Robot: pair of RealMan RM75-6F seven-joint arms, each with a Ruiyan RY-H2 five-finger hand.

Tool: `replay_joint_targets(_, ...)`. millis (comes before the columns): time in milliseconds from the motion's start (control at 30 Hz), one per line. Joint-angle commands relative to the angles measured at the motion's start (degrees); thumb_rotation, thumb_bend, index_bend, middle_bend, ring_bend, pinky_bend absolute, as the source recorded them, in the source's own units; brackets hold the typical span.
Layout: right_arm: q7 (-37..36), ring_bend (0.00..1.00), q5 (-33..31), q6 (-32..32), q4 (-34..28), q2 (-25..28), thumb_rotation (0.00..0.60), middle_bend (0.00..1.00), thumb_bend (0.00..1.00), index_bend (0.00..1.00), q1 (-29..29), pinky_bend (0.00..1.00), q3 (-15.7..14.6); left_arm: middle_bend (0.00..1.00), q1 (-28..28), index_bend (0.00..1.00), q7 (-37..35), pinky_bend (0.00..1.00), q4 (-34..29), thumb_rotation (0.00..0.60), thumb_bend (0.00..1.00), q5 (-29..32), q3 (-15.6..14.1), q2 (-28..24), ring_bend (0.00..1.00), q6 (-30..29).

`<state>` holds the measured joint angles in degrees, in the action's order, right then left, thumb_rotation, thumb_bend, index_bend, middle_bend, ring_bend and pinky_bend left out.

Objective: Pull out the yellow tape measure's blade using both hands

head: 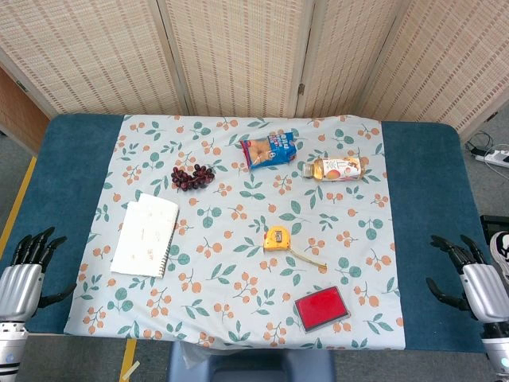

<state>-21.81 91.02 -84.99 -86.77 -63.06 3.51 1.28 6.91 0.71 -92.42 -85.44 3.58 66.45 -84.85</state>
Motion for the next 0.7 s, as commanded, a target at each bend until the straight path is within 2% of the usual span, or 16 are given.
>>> replay_joint_targets(33, -0.3, 0.26, -0.2, 0.2, 0.0, -0.1, 0.6, 0.26, 0.38, 0.17, 0.2, 0.05, 0.1, 0.07, 0.1, 0.2, 0.2, 0.0, 0.0, 0.6, 0.21, 0.2, 0.1, 0.2, 0.11, 0.2)
replay_joint_targets(467, -0.2, 0.26, 0.9, 0.3, -1.2, 0.5, 0.6, 0.26, 0.38, 0.17, 0.9, 0.05, -0.4, 0.07, -0.1, 0.2, -0.9, 0.0, 1.0, 0.6, 0.21, 0.2, 0.0, 0.5, 0.11, 0.0)
replay_joint_targets(700, 5.6, 0.26, 0.3, 4.7, -5.2, 0.5, 0.6, 0.26, 0.38, 0.17, 3.6, 0.05, 0.0, 0.07, 0.0, 0.2, -1.9, 0.0, 1.7, 0.6, 0.21, 0.1, 0.0, 0.6, 0.11, 0.1)
